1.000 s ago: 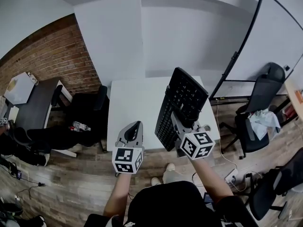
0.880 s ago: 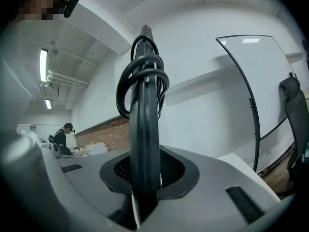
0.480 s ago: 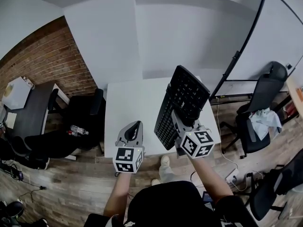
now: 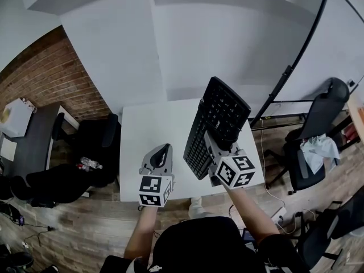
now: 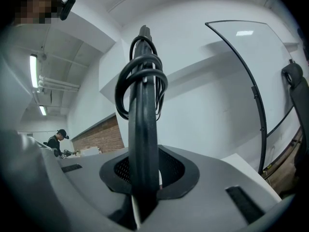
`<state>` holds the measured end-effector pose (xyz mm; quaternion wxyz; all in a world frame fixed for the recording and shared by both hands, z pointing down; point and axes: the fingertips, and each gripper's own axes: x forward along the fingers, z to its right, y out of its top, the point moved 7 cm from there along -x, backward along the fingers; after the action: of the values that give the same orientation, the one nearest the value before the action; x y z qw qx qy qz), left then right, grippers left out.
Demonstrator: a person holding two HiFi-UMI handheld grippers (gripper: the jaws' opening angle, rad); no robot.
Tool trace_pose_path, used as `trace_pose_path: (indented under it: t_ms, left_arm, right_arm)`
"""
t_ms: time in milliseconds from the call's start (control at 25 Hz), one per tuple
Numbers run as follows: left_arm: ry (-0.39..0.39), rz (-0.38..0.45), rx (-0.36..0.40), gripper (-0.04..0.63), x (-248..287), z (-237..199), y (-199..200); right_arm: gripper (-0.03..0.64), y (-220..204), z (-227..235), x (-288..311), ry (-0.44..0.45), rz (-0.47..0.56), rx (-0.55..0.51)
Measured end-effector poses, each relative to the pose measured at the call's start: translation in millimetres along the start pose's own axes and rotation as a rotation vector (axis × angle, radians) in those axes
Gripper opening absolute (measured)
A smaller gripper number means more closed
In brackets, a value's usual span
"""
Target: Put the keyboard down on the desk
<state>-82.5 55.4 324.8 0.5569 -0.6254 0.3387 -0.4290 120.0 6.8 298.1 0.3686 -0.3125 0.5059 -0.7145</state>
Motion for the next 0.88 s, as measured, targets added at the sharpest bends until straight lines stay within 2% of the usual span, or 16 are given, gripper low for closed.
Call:
trace_pose_path:
  t_ms: [320,880]
  left_arm:
    - [-0.007,-0.026,0.000,0.014,45.9,-3.5,4.7]
    - [0.070,-0.074,0.001,0.014,92.9,-18.0,3.8]
  right_arm:
    - [0.101,7.3,34.3,39.4,0.016,-0.022,0.035]
    - [0.101,7.3,76.2,96.5,0.083,-0.066,0.081]
